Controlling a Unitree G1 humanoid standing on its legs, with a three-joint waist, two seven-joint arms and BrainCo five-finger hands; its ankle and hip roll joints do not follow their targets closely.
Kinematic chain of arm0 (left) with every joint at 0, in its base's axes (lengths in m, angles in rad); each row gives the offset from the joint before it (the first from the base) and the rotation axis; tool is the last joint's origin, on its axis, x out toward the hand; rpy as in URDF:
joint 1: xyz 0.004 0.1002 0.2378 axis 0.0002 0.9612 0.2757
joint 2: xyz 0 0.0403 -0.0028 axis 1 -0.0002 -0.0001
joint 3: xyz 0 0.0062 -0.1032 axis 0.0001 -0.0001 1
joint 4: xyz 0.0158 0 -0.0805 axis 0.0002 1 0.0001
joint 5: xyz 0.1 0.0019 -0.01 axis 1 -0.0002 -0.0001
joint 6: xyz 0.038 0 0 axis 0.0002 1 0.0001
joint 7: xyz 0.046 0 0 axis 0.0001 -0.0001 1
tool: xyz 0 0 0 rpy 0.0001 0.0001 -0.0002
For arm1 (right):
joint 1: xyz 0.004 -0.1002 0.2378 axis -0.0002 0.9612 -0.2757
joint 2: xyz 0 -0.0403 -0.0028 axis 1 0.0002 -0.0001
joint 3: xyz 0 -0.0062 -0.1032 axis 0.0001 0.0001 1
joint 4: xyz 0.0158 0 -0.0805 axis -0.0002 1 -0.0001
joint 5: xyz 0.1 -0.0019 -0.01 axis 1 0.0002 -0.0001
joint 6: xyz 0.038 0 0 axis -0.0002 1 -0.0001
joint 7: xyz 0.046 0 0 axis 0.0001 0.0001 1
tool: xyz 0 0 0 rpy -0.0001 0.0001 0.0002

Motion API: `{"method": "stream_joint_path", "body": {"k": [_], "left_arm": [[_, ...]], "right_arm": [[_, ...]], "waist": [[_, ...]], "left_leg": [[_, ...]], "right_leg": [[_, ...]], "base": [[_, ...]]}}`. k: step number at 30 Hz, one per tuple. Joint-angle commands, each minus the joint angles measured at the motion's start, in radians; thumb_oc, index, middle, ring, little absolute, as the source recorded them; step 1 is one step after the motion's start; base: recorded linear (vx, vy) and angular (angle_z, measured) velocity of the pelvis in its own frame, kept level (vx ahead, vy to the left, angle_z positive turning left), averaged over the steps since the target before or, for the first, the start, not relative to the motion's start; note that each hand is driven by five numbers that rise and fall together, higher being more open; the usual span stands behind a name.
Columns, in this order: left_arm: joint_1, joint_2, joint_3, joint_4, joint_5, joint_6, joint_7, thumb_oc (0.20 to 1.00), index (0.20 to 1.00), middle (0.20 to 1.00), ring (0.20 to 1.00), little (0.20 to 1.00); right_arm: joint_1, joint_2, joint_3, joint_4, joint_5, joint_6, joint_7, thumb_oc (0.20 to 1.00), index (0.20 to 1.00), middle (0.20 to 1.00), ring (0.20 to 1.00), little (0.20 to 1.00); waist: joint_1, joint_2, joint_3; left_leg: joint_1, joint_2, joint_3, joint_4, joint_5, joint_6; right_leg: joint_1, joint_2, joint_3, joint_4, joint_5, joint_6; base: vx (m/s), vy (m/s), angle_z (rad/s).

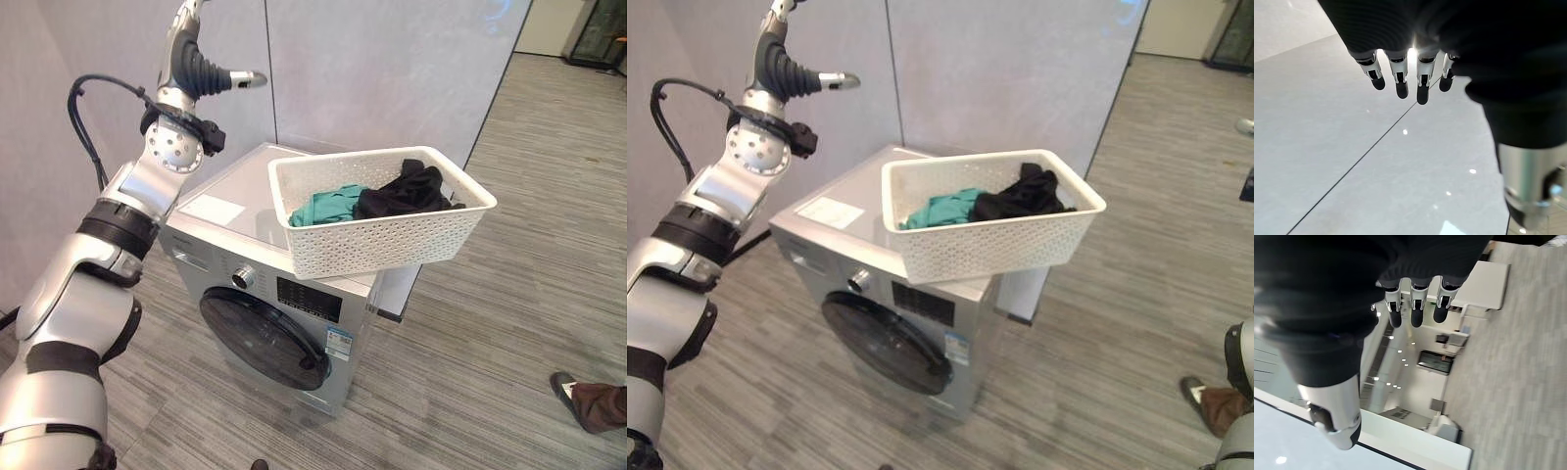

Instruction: Grab the laundry basket,head to the washer,open it,put in the laundry and shut it.

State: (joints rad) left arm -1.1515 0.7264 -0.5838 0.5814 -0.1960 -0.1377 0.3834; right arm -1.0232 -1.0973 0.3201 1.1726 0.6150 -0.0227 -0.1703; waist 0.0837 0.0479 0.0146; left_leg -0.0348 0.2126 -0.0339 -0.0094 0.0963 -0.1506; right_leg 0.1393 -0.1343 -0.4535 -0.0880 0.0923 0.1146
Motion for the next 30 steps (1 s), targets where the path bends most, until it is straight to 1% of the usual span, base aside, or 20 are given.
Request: {"method": "stream_joint_path", "body": {"k": [1,3,6,7,8,9,10,12,13,14,16,19,20,22,25,26,27,28,30], "left_arm": [[-0.104,0.047,0.018,0.018,0.004,-0.041,0.005,1.000,1.000,1.000,1.000,1.000],[-0.082,0.063,0.026,-0.009,0.010,-0.042,0.002,1.000,1.000,1.000,1.000,1.000],[0.043,0.134,0.099,-0.160,0.015,-0.064,-0.025,1.000,1.000,1.000,1.000,1.000],[0.057,0.137,0.107,-0.173,0.017,-0.060,-0.027,1.000,1.000,1.000,1.000,1.000],[0.157,0.169,0.172,-0.260,0.026,-0.070,-0.042,1.000,1.000,1.000,1.000,1.000],[0.178,0.172,0.183,-0.278,0.030,-0.065,-0.045,1.000,1.000,1.000,1.000,1.000],[0.306,0.187,0.256,-0.374,0.029,-0.074,-0.073,1.000,1.000,1.000,1.000,1.000],[0.448,0.198,0.334,-0.471,0.021,-0.080,-0.106,1.000,1.000,1.000,1.000,1.000],[0.453,0.199,0.337,-0.475,0.021,-0.078,-0.107,1.000,1.000,1.000,1.000,1.000],[0.583,0.199,0.401,-0.537,0.011,-0.086,-0.137,1.000,1.000,1.000,1.000,1.000],[0.752,0.200,0.495,-0.627,0.010,-0.082,-0.172,1.000,1.000,1.000,1.000,1.000],[0.940,0.173,0.598,-0.717,0.006,-0.086,-0.203,1.000,1.000,1.000,1.000,1.000],[1.075,0.143,0.658,-0.776,0.002,-0.085,-0.231,1.000,1.000,1.000,1.000,1.000],[1.124,0.130,0.679,-0.792,0.000,-0.080,-0.237,1.000,1.000,1.000,1.000,1.000],[1.250,0.075,0.702,-0.822,-0.007,-0.071,-0.269,1.000,1.000,1.000,1.000,1.000],[1.250,0.075,0.702,-0.822,-0.007,-0.071,-0.269,1.000,1.000,1.000,1.000,1.000],[1.310,0.038,0.701,-0.810,-0.013,-0.058,-0.286,1.000,1.000,1.000,1.000,1.000],[1.322,0.024,0.696,-0.804,-0.009,-0.053,-0.289,1.000,1.000,1.000,1.000,1.000],[1.334,0.006,0.694,-0.783,0.008,-0.041,-0.285,1.000,1.000,1.000,1.000,1.000]], "right_arm": [[-0.109,-0.074,0.044,-0.005,0.025,-0.044,0.002,1.000,1.000,1.000,1.000,1.000],[-0.102,-0.077,0.035,-0.001,0.026,-0.046,0.001,1.000,1.000,1.000,1.000,1.000],[-0.042,-0.108,-0.020,-0.011,0.018,-0.049,0.001,1.000,1.000,1.000,1.000,1.000],[-0.032,-0.107,-0.026,-0.017,0.016,-0.049,0.001,1.000,1.000,1.000,1.000,1.000],[0.035,-0.121,-0.078,-0.025,0.010,-0.050,0.004,1.000,1.000,1.000,1.000,1.000],[0.058,-0.119,-0.095,-0.036,0.007,-0.050,0.003,1.000,1.000,1.000,1.000,1.000],[0.149,-0.121,-0.165,-0.046,0.001,-0.053,0.006,1.000,1.000,1.000,1.000,1.000],[0.238,-0.118,-0.241,-0.055,-0.002,-0.058,0.007,1.000,1.000,1.000,1.000,1.000],[0.244,-0.117,-0.245,-0.059,-0.002,-0.057,0.007,1.000,1.000,1.000,1.000,1.000],[0.315,-0.113,-0.307,-0.053,0.001,-0.062,0.009,1.000,1.000,1.000,1.000,1.000],[0.422,-0.098,-0.391,-0.078,-0.006,-0.065,0.011,1.000,1.000,1.000,1.000,1.000],[0.545,-0.064,-0.477,-0.111,-0.019,-0.075,0.009,1.000,1.000,1.000,1.000,1.000],[0.636,-0.026,-0.531,-0.143,-0.039,-0.082,0.009,1.000,1.000,1.000,1.000,1.000],[0.666,-0.007,-0.553,-0.159,-0.043,-0.085,0.007,1.000,1.000,1.000,1.000,1.000],[0.740,0.056,-0.594,-0.224,-0.063,-0.096,-0.002,1.000,1.000,1.000,1.000,1.000],[0.740,0.056,-0.594,-0.224,-0.063,-0.096,-0.002,1.000,1.000,1.000,1.000,1.000],[0.772,0.089,-0.610,-0.290,-0.089,-0.097,-0.018,1.000,1.000,1.000,1.000,1.000],[0.782,0.100,-0.614,-0.319,-0.102,-0.095,-0.027,1.000,1.000,1.000,1.000,1.000],[0.784,0.113,-0.615,-0.353,-0.119,-0.093,-0.039,1.000,1.000,1.000,1.000,1.000]], "waist": [[0.041,-0.015,0.006],[0.047,-0.016,0.005],[0.063,-0.015,0.005],[0.062,-0.015,0.003],[0.070,-0.013,0.005],[0.069,-0.014,0.000],[0.076,-0.014,0.000],[0.084,-0.016,-0.001],[0.083,-0.017,-0.003],[0.089,-0.016,0.004],[0.092,-0.018,0.001],[0.099,-0.018,0.007],[0.104,-0.019,0.011],[0.106,-0.021,0.010],[0.109,-0.024,0.017],[0.109,-0.024,0.017],[0.112,-0.025,0.018],[0.112,-0.026,0.017],[0.115,-0.028,0.019]], "left_leg": [[-0.039,0.042,-0.053,-0.007,0.035,-0.009],[-0.041,0.042,-0.054,-0.005,0.035,-0.009],[-0.045,0.040,-0.059,-0.004,0.031,-0.009],[-0.044,0.040,-0.059,-0.004,0.031,-0.009],[-0.046,0.040,-0.061,-0.005,0.030,-0.009],[-0.046,0.040,-0.061,-0.004,0.029,-0.009],[-0.047,0.040,-0.063,-0.005,0.028,-0.010],[-0.047,0.040,-0.066,-0.005,0.025,-0.010],[-0.047,0.040,-0.066,-0.005,0.025,-0.010],[-0.047,0.039,-0.070,-0.004,0.023,-0.009],[-0.048,0.040,-0.069,0.000,0.020,-0.008],[-0.051,0.044,-0.070,0.006,0.016,-0.005],[-0.055,0.045,-0.072,0.011,0.013,-0.002],[-0.055,0.045,-0.073,0.013,0.012,-0.001],[-0.058,0.046,-0.074,0.017,0.009,0.003],[-0.058,0.046,-0.074,0.017,0.009,0.003],[-0.053,0.049,-0.073,0.017,0.001,0.003],[-0.059,0.046,-0.075,0.017,0.006,0.007],[-0.053,0.047,-0.075,0.018,-0.002,0.006]], "right_leg": [[0.077,-0.004,0.028,0.004,-0.188,0.004],[0.076,-0.003,0.028,0.003,-0.187,0.003],[0.076,-0.005,0.024,0.001,-0.184,0.004],[0.076,-0.005,0.024,0.001,-0.184,0.004],[0.077,-0.005,0.021,0.001,-0.184,0.004],[0.077,-0.005,0.021,0.001,-0.184,0.003],[0.080,-0.004,0.018,0.001,-0.184,0.002],[0.081,-0.003,0.017,0.001,-0.184,0.001],[0.081,-0.003,0.017,0.001,-0.184,0.001],[0.080,-0.002,0.019,0.001,-0.184,-0.001],[0.080,0.000,0.022,0.001,-0.184,-0.002],[0.079,0.001,0.022,0.001,-0.183,-0.006],[0.079,0.002,0.023,0.001,-0.183,-0.008],[0.078,0.003,0.024,0.001,-0.183,-0.009],[0.079,0.004,0.027,0.001,-0.183,-0.012],[0.079,0.004,0.027,0.001,-0.183,-0.012],[0.080,0.006,0.031,0.002,-0.188,-0.014],[0.076,0.003,0.028,0.001,-0.182,-0.013],[0.079,0.005,0.031,0.002,-0.188,-0.015]], "base": [[0.00,-0.004,0.09],[0.00,-0.007,0.05],[0.01,0.001,0.02],[0.02,0.001,0.04],[0.01,-0.003,0.06],[0.02,-0.008,0.05],[0.02,-0.007,0.07],[0.02,-0.004,0.10],[0.01,-0.004,0.08],[0.00,0.000,0.00],[0.00,0.000,0.00],[0.00,-0.003,-0.01],[0.01,-0.006,-0.05],[0.00,0.000,0.00],[0.00,0.000,0.00],[0.00,0.000,0.00],[0.00,0.000,0.00],[0.00,0.000,0.00],[0.01,-0.004,-0.04]]}}
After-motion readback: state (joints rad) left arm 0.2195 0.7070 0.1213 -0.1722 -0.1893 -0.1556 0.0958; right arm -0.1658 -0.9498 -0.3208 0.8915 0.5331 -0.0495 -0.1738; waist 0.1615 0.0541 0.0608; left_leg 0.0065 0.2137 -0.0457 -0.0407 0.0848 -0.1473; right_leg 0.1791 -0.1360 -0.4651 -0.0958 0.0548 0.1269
